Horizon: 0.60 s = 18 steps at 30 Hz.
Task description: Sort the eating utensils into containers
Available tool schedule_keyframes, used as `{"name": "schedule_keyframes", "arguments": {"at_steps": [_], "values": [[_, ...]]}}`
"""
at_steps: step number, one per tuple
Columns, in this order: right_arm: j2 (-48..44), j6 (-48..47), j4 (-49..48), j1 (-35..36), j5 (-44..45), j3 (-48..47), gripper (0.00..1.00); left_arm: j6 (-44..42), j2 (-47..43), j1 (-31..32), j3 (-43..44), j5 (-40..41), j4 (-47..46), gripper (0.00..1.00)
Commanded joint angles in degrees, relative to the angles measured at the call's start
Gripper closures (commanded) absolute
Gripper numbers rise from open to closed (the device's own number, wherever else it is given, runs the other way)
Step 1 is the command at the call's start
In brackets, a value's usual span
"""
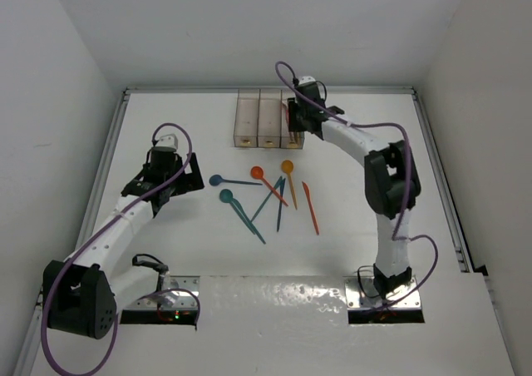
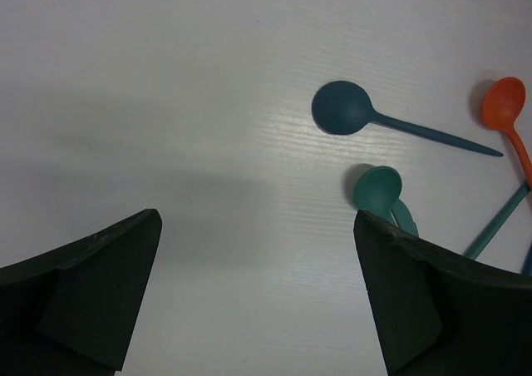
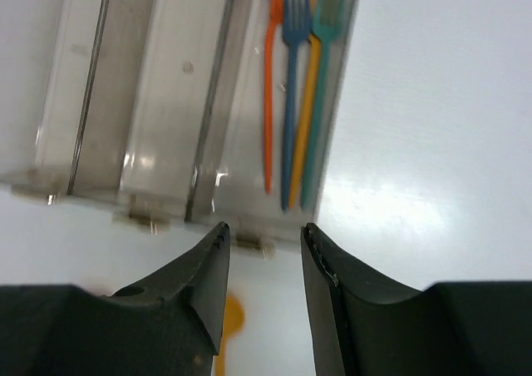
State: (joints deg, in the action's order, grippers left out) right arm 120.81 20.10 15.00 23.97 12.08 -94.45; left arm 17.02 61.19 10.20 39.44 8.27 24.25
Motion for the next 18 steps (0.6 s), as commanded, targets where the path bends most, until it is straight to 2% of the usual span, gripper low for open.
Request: {"name": "schedule_keyframes", "arguments": {"at_steps": [1, 9, 14, 18], "values": [[-14.0, -0.5, -3.76, -0.06, 2.6, 9.17, 0.6, -0.14, -0.45, 0.53, 2.31, -0.72, -1.31, 0.0], [-32.12, 3.54, 2.73, 0.29, 0.59, 37.02, 0.59, -0.14, -0.9, 0.53, 2.4, -1.33, -1.66, 0.0], [-38.37, 4.86, 3.89, 2.22, -2.4, 46.19, 0.59, -0.14, -0.81, 0.44, 2.31, -1.94, -1.93, 0.0], [-40.04, 6.0, 3.55, 7.04, -1.71, 50.5, 0.59, -0.05, -0.54, 0.53, 2.31, -2.47, -2.01, 0.0]]}}
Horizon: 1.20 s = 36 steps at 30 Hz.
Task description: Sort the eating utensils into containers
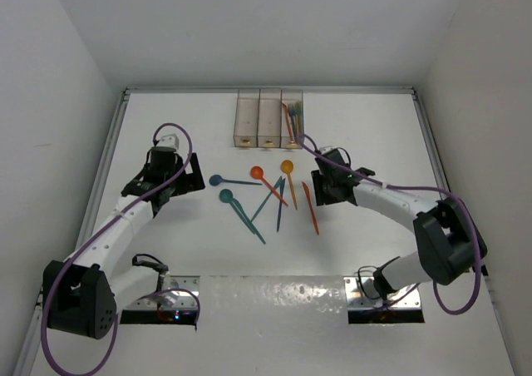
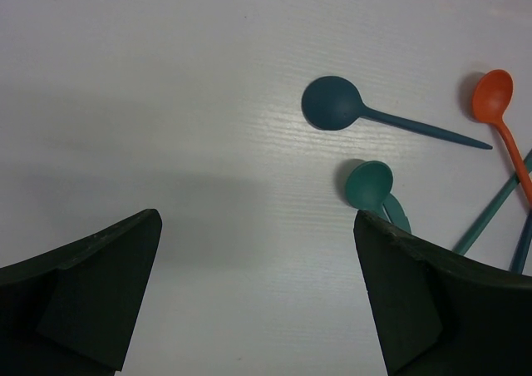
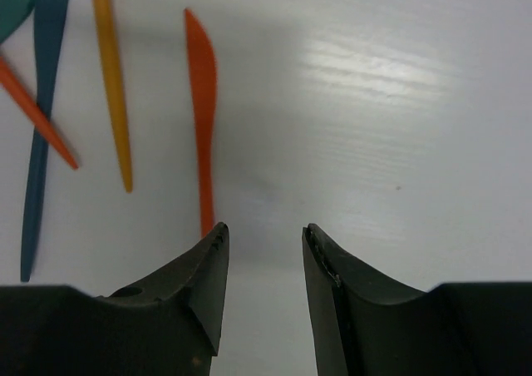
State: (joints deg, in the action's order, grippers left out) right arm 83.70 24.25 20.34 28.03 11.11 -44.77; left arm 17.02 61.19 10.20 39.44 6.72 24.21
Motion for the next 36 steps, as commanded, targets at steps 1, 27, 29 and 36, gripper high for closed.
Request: {"name": "schedule_keyframes", "arguments": {"at_steps": [1, 27, 29, 36], "values": [[-2.76, 2.9, -2.14, 3.6, -0.57, 1.35, 0.59, -0.05, -0.37, 0.53, 2.31, -1.01, -1.97, 0.0], [9.46, 6.78, -5.84, 7.21, -0.74, 2.15, 1.0, -0.14, -0.54, 0.53, 2.31, -1.18, -1.79, 0.0], [9.03, 5.64, -5.14, 7.13, -0.48, 0.05, 1.0, -0.14, -0.54, 0.53, 2.31, -1.18, -1.71, 0.0], [9.28, -2.18, -1.01, 7.13, 0.4, -16.37, 1.0, -0.23, -0.54, 0.53, 2.4, -1.18, -1.71, 0.0]]}}
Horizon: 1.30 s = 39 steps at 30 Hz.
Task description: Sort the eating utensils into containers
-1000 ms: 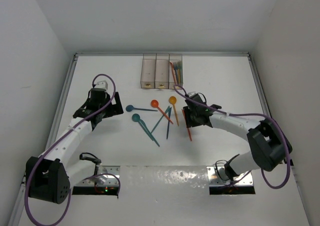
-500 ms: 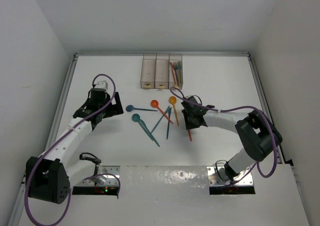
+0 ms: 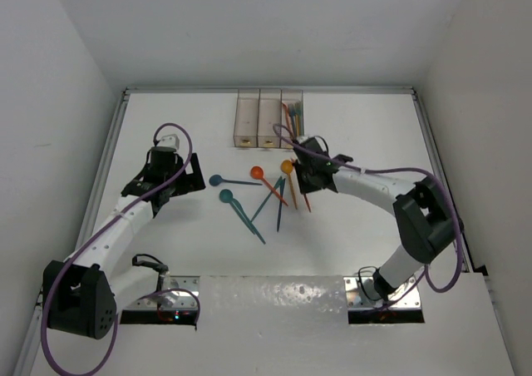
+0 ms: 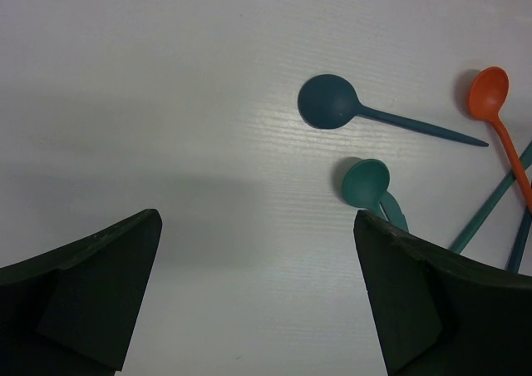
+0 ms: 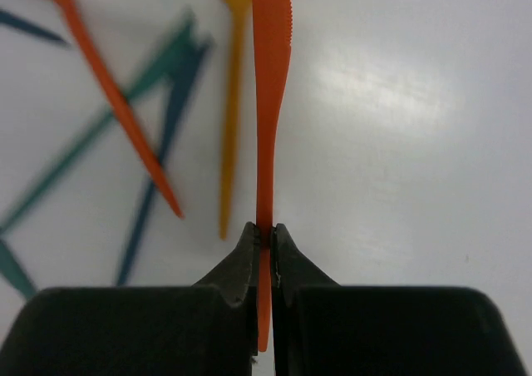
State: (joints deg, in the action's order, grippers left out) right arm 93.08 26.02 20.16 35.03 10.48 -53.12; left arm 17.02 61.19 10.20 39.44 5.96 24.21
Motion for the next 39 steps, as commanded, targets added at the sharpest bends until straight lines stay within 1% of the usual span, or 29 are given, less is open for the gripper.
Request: {"name": "schedule_keyframes", "arguments": {"at_steps": [1, 3, 4, 6, 7, 9, 10, 12, 15, 16, 19, 23, 32, 39], "values": [[0.61, -4.4, -0.13, 0.22, 0.51, -13.01, 1.0, -0.23, -0.63, 0.53, 2.4, -0.42, -1.71, 0.0], [3.67, -5.1, 0.4, 0.13, 0.24, -18.22, 1.0, -0.23, -0.54, 0.53, 2.4, -0.51, -1.79, 0.0], [4.99, -5.28, 0.66, 0.13, 0.24, -23.38, 1.0, -0.23, -0.54, 0.53, 2.4, -0.59, -1.71, 0.0], [7.98, -5.46, 0.84, 0.13, 0.68, -28.68, 1.0, -0.32, -0.54, 0.44, 2.31, -0.68, -1.79, 0.0], [11.39, -5.37, 1.02, 0.04, 1.12, -33.92, 1.0, -0.32, -0.46, 0.53, 2.31, -0.6, -1.88, 0.0], [14.92, -4.84, 0.67, 0.04, 2.44, -38.79, 1.0, -0.32, -0.54, 0.53, 2.31, -0.42, -1.79, 0.0], [18.33, -4.4, 0.23, -0.13, 3.48, -42.81, 1.0, -0.23, -0.46, 0.53, 2.39, -0.42, -1.71, 0.0], [22.73, -3.61, -2.3, -0.57, 3.5, -47.04, 1.0, -0.32, -0.54, 0.53, 2.22, -0.24, -1.71, 0.0], [26.53, -3.17, -6.08, -1.01, 5.25, -51.53, 1.0, -0.32, -0.46, 0.53, 2.22, 0.02, -1.62, 0.0], [28.89, -3.17, -6.88, -1.36, 5.51, -52.51, 1.0, -0.32, -0.54, 0.53, 2.22, 0.11, -1.44, 0.0], [32.07, -2.82, -9.61, -2.42, 6.39, -55.68, 1.0, -0.32, -0.46, 0.53, 2.13, 0.37, -1.18, 0.0], [35.59, -2.29, -12.95, -3.73, 5.17, -56.39, 1.0, -0.49, -0.54, 0.53, 2.13, 0.46, -1.27, 0.0], [37.09, 0.52, -15.15, -5.67, 4.2, -56.48, 1.0, -0.4, -0.54, 0.53, 2.04, 0.55, -1.27, 0.0], [40.42, 1.93, -14.89, -6.2, 2.36, -59.89, 0.98, -0.58, -0.37, 0.53, 2.04, 0.55, -1.18, 0.0]]}}
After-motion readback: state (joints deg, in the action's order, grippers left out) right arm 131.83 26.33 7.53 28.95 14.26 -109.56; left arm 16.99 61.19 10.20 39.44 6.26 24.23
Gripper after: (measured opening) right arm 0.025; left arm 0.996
